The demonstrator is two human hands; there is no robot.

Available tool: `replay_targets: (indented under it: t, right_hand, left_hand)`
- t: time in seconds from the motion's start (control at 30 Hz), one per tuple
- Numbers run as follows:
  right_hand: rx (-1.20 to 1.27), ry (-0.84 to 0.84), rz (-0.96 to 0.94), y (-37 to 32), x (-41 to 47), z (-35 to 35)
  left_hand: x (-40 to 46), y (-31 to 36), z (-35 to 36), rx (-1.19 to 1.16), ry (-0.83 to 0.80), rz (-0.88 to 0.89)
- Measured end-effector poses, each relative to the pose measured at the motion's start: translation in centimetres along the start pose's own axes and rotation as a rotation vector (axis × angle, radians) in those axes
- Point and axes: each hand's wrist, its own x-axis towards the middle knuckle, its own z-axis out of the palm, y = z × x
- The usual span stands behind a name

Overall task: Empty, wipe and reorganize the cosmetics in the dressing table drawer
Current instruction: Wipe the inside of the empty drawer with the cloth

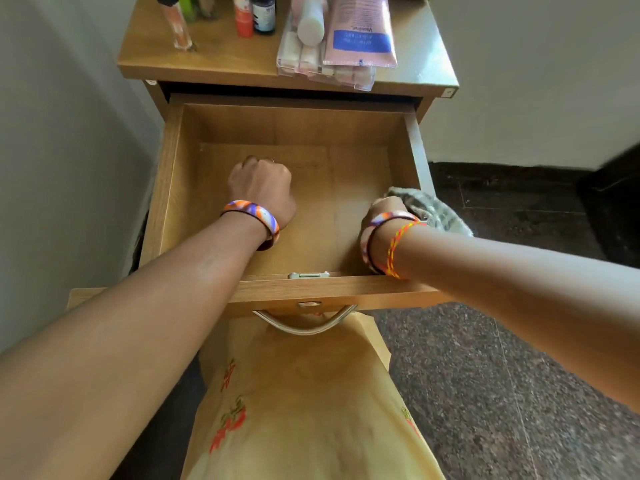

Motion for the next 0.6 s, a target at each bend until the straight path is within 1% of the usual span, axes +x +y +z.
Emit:
replay_targets:
  t: [0.03, 0.07, 0.1, 0.13, 0.17, 0.23, 0.3, 0.33, 0.37, 0.43, 0.5, 0.57, 0.6]
  right_hand:
    - [-0.071, -0.028, -0.013, -0.3, 0.4, -0.2]
    - [0.06, -0.016, 0.014, -0.4, -0.3, -1.3]
    - [0.056, -0.075, 0.021, 0.4, 0.1, -2.3]
    - [0.107, -0.081, -0.001, 0.5, 0.8, -2.1]
    - [0.062, -0.142, 0.016, 1.0, 1.1, -2.7]
    - [0.078, -0.139, 0.018, 1.1, 2.3, -3.0]
    - [0.217, -0.038, -0.102, 0.0, 3.9, -3.9]
    - [0.28, 0.055, -0.156, -1.1, 4.6, -5.1]
    - [0.328, 0.126, -0.218, -2.8, 5.4, -6.4]
    - [0.395, 0.24, -0.319, -6.5, 7.1, -9.3]
    - [0.435, 0.325, -0.383, -9.0, 8.0, -11.1]
    - [0.539, 0.309, -0.449, -8.4, 8.0, -10.4]
    - [0.555, 0.244, -0.491, -7.1, 7.0, -9.5]
  left_hand:
    - [-0.1, -0.1, -0.1, -0.025, 0.012, -0.013]
    - [-0.1, -0.2, -0.4, -0.052, 0.035, -0.031]
    - [-0.2, -0.4, -0.8, -0.08, 0.067, -0.053]
    - [-0.2, -0.9, -1.2, -0.112, 0.105, -0.082]
    - [-0.2, -1.5, -1.6, -0.145, 0.151, -0.125]
    - [-0.1, -3.5, -2.3, -0.196, 0.253, -0.235]
    - [-0.2, -5.7, -2.8, -0.212, 0.292, -0.371]
    - [-0.2, -6.6, -2.9, -0.239, 0.261, -0.45]
    - [-0.1, -7.4, -2.8, -0.3, 0.198, -0.538]
    - [0.7, -8.9, -2.2, -0.484, 0.047, -0.695]
    - [1.4, -9.8, -1.7, -0.62, -0.053, -0.746]
    - [1.6, -10.0, -1.5, -0.67, -0.072, -0.733]
    - [1.6, -9.8, -1.5, -0.669, -0.07, -0.721]
